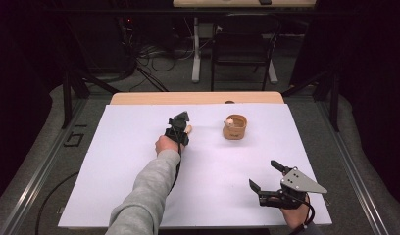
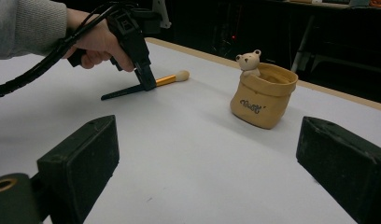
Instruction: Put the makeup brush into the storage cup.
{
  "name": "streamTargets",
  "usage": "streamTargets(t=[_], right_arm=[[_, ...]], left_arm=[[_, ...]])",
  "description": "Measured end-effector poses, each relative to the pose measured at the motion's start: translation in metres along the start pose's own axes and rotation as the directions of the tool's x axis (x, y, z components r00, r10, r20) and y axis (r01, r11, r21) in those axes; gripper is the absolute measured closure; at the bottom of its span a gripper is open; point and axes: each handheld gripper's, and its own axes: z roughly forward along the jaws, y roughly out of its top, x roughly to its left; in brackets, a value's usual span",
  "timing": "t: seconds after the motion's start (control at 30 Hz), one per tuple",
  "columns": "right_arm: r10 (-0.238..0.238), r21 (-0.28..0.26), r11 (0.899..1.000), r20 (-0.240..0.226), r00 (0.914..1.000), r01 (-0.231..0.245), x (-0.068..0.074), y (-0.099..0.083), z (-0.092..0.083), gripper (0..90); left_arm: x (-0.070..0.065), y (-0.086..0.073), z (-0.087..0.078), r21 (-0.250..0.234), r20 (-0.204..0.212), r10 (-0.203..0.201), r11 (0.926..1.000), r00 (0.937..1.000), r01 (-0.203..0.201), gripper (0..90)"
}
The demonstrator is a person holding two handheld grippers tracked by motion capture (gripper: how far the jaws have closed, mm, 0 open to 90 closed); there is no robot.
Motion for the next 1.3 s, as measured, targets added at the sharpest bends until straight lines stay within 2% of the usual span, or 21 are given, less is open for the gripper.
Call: streamTargets(t=[0.1,0.2,0.23,0.43,0.63,1.03,1.3], right_arm=[[0.000,-0.003,1.000,-0.002,1.0000,0.000,0.000,0.000,0.000,5.6],[0.000,-0.004,1.000,-0.001,1.0000,0.000,-0.001,0.000,0.000,5.5],[0.003,-0.017,1.000,-0.001,1.0000,-0.003,-0.001,0.000,0.001,5.5],[0.006,-0.013,1.000,-0.007,1.0000,-0.006,-0.002,0.000,0.000,3.3],[0.021,0.031,0.999,-0.028,0.9994,-0.020,-0.003,-0.002,0.005,0.0],[0.034,0.040,0.999,-0.034,0.9988,-0.033,-0.005,-0.002,0.005,0.0],[0.039,0.042,0.998,-0.029,0.9988,-0.038,-0.005,-0.003,0.007,0.0]], left_arm=[[0.000,0.000,0.000,0.003,-0.003,0.014,0.9999,0.9999,-0.014,78.6],[0.002,0.000,-0.001,0.003,0.011,0.026,0.9996,0.9996,-0.026,78.6],[0.002,-0.001,-0.001,-0.008,0.026,0.021,0.9997,0.9994,-0.021,78.6],[0.004,-0.003,-0.007,-0.039,0.048,0.047,0.9982,0.9977,-0.045,78.7],[0.004,-0.004,-0.013,-0.069,0.057,0.071,0.9954,0.9958,-0.067,78.7],[0.006,-0.012,-0.027,-0.150,0.102,0.100,0.9851,0.9897,-0.084,78.7],[0.014,-0.021,-0.039,-0.215,0.145,0.114,0.9733,0.9828,-0.082,78.7]])
